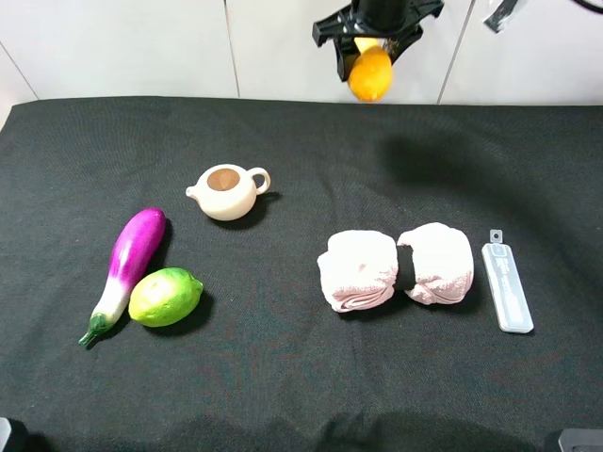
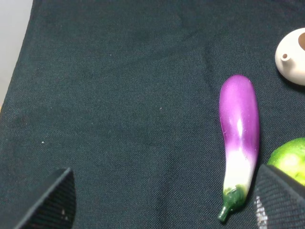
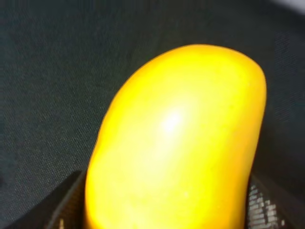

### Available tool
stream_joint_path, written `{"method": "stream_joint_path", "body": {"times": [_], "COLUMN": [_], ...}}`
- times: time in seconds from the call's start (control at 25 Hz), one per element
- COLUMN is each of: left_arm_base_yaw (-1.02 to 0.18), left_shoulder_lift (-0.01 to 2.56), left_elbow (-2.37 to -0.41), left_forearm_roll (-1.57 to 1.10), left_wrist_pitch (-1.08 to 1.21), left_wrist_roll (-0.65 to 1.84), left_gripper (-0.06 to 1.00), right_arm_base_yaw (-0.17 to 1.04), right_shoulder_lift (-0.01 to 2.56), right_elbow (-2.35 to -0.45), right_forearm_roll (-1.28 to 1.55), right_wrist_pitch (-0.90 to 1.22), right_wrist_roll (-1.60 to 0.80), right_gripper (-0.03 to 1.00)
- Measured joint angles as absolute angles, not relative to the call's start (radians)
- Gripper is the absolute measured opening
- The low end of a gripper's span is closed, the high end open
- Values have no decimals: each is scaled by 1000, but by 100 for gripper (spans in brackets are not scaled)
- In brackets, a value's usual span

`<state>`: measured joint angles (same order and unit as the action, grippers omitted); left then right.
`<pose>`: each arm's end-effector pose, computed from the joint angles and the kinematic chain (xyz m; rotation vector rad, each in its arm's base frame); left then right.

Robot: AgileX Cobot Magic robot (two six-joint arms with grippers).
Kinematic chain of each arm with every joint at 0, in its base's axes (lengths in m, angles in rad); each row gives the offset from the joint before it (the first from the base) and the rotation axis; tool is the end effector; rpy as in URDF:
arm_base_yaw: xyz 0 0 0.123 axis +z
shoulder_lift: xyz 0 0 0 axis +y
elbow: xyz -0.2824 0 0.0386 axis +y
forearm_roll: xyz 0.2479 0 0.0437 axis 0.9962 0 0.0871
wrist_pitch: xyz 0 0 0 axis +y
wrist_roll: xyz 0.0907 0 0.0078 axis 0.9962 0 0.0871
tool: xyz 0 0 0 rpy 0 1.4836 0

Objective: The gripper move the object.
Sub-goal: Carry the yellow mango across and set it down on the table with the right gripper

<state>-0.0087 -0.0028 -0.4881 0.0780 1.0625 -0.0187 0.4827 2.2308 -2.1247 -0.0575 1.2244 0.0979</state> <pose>-0.0041 0.0062 0.2739 -0.0135 2.0535 0.0766 0.4309 0.2203 0.2535 -0.5521 2.7563 0.0557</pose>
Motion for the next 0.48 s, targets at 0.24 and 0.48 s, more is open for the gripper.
{"method": "stream_joint_path", "body": {"times": [0.24,0.48], "left_arm_base_yaw": [-9,-9], "left_shoulder_lift": [-3,-3], "left_elbow": [-488,-488], "left_forearm_roll": [78,78], "left_wrist_pitch": [1062,1062], "left_wrist_roll": [-19,-19], "left_gripper": [79,79], "right_arm_base_yaw": [466,449], "right_shoulder_lift": [2148,2056], "right_elbow": [-2105,-2004], "right_forearm_roll": [-86,-94], "right_wrist_pitch": [1225,1225], "right_wrist_roll": [98,98], "right_gripper": [47,47]}}
